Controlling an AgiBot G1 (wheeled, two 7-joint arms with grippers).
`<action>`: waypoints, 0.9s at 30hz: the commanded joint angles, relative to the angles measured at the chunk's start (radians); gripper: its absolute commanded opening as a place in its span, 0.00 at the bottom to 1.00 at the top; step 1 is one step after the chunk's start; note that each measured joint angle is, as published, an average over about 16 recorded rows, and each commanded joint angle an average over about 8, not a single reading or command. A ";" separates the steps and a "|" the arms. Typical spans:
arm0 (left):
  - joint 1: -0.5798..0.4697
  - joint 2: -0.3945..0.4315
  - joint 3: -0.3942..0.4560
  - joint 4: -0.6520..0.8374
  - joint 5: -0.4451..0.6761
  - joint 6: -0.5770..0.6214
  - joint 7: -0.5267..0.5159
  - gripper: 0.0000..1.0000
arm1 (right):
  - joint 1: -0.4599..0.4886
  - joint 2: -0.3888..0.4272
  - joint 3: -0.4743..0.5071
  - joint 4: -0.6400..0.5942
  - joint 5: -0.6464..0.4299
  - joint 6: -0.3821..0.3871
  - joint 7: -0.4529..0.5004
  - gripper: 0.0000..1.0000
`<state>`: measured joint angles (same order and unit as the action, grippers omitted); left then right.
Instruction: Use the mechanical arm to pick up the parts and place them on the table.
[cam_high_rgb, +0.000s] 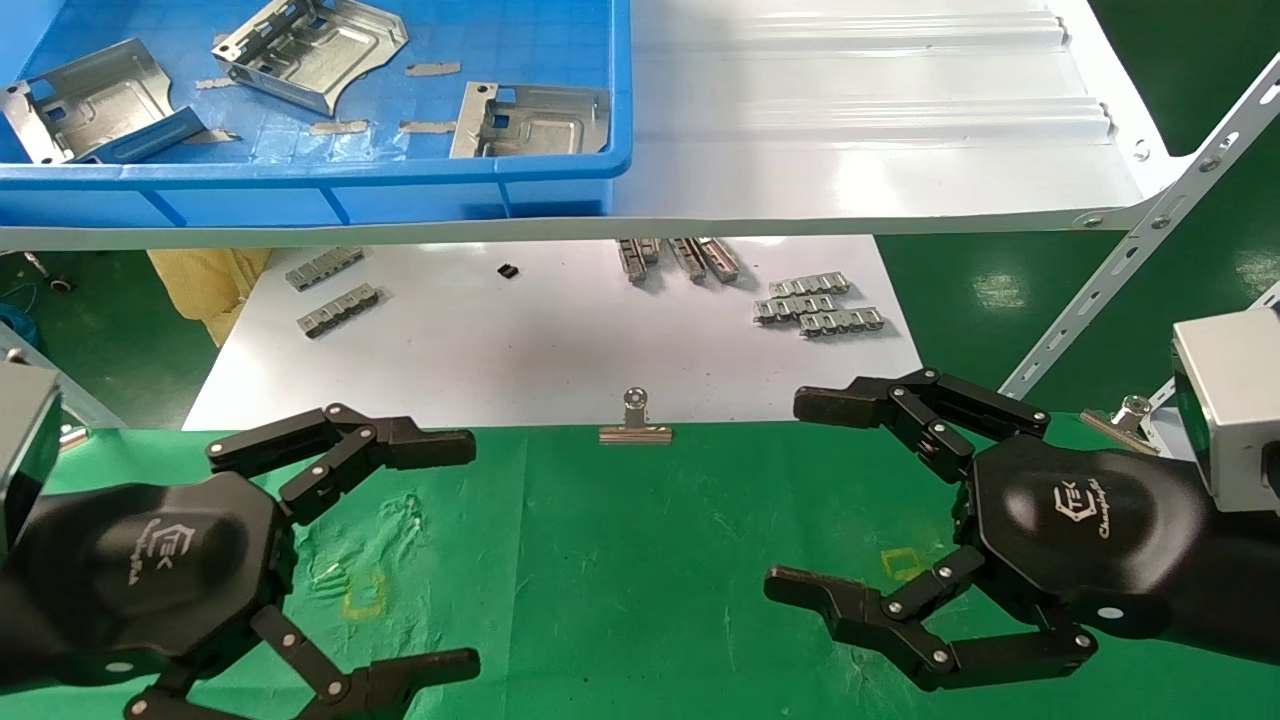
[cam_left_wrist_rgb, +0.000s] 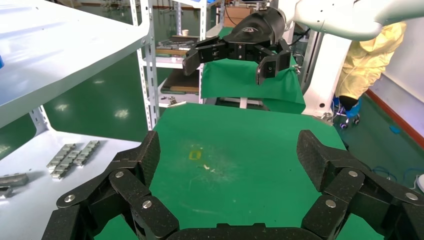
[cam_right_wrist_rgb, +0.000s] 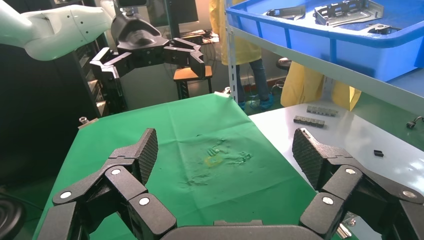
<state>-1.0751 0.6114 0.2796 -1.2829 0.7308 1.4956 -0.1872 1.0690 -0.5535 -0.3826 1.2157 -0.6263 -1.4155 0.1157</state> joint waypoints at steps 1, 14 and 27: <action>0.000 0.000 0.000 0.000 0.000 0.000 0.000 1.00 | 0.000 0.000 0.000 0.000 0.000 0.000 0.000 1.00; 0.000 0.000 0.000 0.000 0.000 0.000 0.000 1.00 | 0.000 0.000 0.000 0.000 0.000 0.000 0.000 1.00; 0.000 0.000 0.000 0.000 0.000 0.000 0.000 1.00 | 0.000 0.000 0.000 0.000 0.000 0.000 0.000 0.29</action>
<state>-1.0751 0.6114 0.2797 -1.2829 0.7308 1.4956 -0.1873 1.0690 -0.5535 -0.3826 1.2157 -0.6263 -1.4155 0.1157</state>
